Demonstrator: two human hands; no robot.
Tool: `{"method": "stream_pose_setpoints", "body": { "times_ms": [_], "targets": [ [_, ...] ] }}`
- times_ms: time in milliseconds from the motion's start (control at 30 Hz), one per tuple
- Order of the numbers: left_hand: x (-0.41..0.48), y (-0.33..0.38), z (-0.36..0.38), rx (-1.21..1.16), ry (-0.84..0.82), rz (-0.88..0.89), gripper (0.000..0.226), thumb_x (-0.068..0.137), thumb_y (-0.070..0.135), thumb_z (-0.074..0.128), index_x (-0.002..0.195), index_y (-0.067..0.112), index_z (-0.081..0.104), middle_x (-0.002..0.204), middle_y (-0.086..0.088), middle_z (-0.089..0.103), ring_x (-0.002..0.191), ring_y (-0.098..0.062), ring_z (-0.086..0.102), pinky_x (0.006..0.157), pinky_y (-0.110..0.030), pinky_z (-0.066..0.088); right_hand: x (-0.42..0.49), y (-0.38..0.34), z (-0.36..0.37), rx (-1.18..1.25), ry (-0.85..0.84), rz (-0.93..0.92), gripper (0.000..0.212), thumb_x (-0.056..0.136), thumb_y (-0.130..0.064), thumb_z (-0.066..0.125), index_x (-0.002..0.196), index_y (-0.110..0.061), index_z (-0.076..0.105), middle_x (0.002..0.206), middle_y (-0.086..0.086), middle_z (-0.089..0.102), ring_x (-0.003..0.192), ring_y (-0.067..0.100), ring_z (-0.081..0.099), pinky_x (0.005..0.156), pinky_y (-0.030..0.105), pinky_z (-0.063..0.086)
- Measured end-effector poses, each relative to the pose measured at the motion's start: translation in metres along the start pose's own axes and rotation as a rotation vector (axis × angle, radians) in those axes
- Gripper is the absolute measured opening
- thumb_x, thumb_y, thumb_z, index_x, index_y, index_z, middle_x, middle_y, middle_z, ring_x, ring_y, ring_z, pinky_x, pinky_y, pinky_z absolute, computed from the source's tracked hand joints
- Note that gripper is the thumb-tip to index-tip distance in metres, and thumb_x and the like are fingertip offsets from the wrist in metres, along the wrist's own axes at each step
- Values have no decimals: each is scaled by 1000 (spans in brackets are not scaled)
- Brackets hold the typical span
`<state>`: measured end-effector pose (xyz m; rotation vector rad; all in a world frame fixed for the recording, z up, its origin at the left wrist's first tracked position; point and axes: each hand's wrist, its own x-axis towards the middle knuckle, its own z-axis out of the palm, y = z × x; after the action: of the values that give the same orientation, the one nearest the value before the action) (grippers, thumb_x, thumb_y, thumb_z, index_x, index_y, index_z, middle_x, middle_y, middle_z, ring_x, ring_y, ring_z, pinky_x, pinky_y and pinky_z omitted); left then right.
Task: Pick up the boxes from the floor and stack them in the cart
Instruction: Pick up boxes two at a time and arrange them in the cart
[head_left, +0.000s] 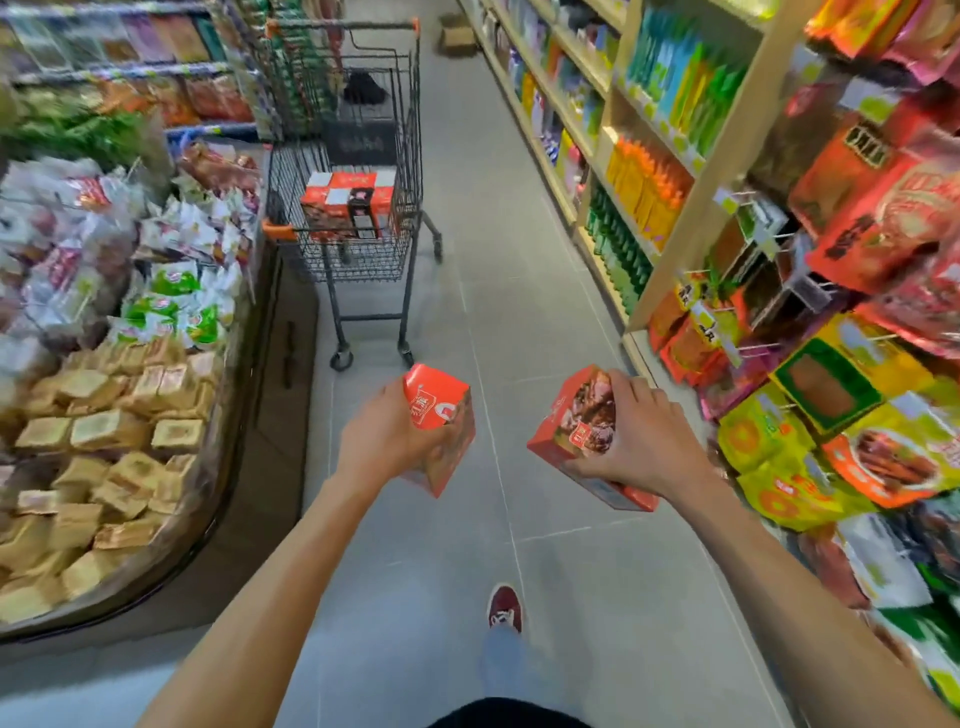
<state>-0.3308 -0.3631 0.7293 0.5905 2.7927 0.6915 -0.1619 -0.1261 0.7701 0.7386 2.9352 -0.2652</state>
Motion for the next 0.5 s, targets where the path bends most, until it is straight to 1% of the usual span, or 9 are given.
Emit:
{"method": "stream_pose_setpoints", "body": {
  "times_ms": [100,200,300,367,433,500],
  "targets": [
    [53,4,-7,-37,38,-69,80,59,70,71,124,29,48,111,7,63,95,-15,62,77,-38,55,76,2,-9,-2,-12,-73,139,36,-100,39,147,-18,23,139,4,43,125,30,44,104,45,38],
    [99,3,-17,-67,108,-107,81,57,69,74,123,29,47,110,8,61,97,-15,61,78,-39,54,146,-5,-23,-32,-25,-148,137,40,-96,49,149,-18,20,139,5,43,125,30,44,104,45,37],
    [141,-2,-26,-49,137,-163,82,56,72,72,122,30,46,110,8,60,99,-17,61,79,-41,54,206,-15,-30,-60,-45,-204,136,44,-91,57,150,-18,17,141,5,40,126,30,43,104,45,37],
    [173,-5,-33,-48,153,-199,82,55,73,69,121,31,46,110,9,60,99,-17,62,80,-41,55,247,-24,-35,-72,-60,-234,137,45,-92,58,151,-18,15,143,5,38,127,29,43,104,45,37],
    [204,-12,-38,-27,167,-220,79,53,74,67,116,30,47,108,8,61,97,-18,62,78,-41,55,285,-33,-37,-62,-66,-262,137,44,-94,55,151,-18,15,144,5,39,127,29,43,104,45,37],
    [236,-19,-42,-23,162,-247,82,52,75,66,117,29,47,109,7,61,97,-18,61,78,-41,55,325,-43,-38,-65,-75,-279,137,43,-95,51,151,-17,16,144,5,39,127,29,43,104,45,37]
  ]
}}
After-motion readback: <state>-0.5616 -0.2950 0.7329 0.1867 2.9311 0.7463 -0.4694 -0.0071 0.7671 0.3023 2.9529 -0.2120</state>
